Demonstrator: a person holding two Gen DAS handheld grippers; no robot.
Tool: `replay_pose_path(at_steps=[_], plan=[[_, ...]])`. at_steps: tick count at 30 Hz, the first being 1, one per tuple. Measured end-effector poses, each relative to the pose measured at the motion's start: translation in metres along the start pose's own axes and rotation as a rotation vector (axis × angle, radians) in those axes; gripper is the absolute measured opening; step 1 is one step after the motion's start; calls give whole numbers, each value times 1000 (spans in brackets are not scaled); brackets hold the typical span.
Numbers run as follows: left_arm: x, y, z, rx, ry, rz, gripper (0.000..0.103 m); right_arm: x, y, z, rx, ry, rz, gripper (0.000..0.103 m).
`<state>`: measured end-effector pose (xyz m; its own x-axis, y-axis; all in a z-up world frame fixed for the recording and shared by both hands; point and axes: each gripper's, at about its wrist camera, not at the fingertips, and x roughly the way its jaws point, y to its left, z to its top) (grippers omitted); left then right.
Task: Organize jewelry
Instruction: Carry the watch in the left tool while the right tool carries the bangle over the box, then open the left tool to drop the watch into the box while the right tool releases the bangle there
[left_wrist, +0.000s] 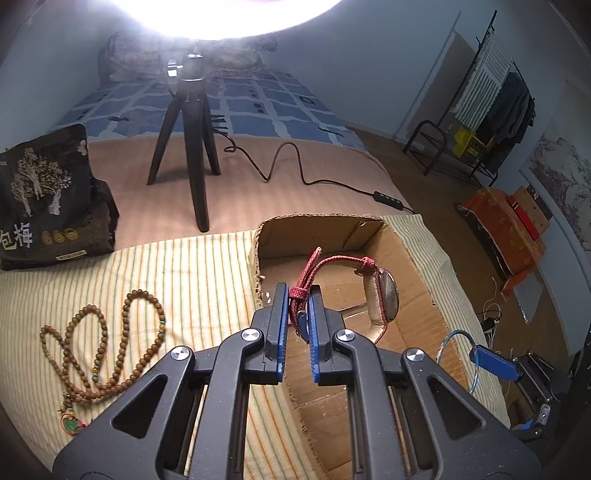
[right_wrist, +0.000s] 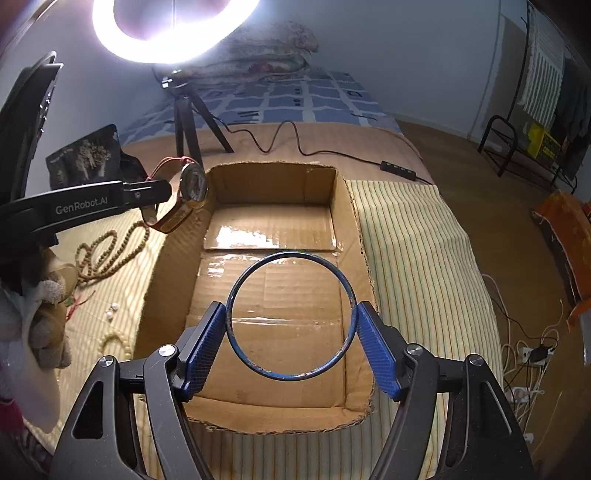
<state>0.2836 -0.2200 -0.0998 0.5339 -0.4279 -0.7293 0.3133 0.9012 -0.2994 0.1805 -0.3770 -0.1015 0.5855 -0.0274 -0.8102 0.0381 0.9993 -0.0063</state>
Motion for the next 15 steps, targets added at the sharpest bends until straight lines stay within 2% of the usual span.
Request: replay_pose_path(at_steps=[11, 15], plan=[[5, -5, 1, 11, 11, -8, 8, 2, -5, 0, 7, 3, -5, 71], [4, -8, 1, 17, 9, -12, 16, 1, -2, -1, -6, 2, 0, 71]])
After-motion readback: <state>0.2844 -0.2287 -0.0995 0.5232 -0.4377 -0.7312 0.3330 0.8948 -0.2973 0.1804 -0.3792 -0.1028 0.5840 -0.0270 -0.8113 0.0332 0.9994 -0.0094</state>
